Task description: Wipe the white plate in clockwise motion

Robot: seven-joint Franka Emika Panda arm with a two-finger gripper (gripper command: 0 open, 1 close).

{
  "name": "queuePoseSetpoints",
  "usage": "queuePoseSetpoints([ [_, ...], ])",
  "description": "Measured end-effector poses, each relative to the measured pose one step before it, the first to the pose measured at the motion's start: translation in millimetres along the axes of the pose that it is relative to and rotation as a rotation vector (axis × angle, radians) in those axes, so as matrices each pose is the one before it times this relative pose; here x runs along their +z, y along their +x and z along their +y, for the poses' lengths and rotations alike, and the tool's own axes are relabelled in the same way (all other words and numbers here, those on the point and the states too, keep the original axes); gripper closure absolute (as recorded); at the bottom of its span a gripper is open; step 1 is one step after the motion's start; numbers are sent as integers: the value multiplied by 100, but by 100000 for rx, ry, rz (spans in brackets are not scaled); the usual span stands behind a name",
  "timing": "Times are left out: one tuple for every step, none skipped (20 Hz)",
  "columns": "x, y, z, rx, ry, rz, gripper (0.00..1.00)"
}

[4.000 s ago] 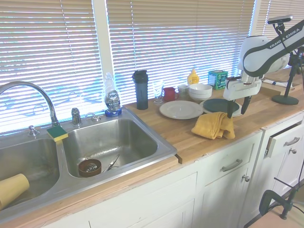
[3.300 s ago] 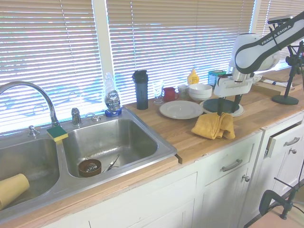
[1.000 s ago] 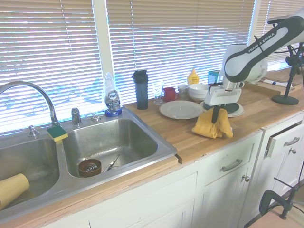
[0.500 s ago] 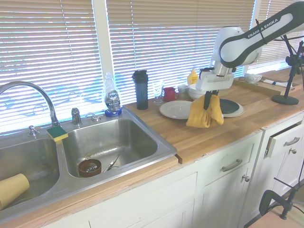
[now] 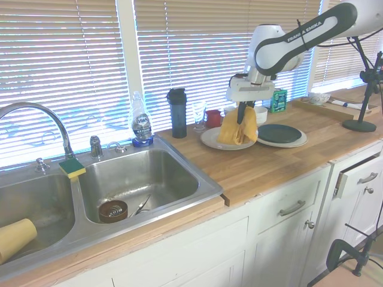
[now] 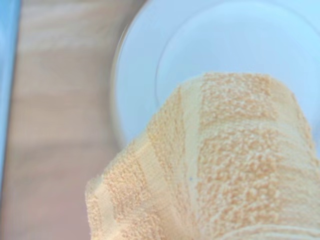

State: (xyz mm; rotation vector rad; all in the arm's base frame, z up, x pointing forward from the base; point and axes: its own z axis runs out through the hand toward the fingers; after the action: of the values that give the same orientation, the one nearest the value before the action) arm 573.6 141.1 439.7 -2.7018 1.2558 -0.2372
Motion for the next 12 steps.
queuePoseSetpoints([
  [744,806,-569,1052,121,111,100],
  [757,797,-530,1024,-36,202,100],
  [657,657,-508,763,106,31,100],
  [549,610,-521,745,380,265,100],
  [451,587,-552,797,656,465,100],
  [355,471,-519,610,494,279,100],
  [298,462,-461,486,362,394,100],
  [312,449,-410,329,260,419,100],
  [330,335,-316,189,92,367,100],
  [296,301,-275,130,52,603,100],
  [386,259,-206,175,11,578,100],
  [399,249,-204,205,6,492,100],
])
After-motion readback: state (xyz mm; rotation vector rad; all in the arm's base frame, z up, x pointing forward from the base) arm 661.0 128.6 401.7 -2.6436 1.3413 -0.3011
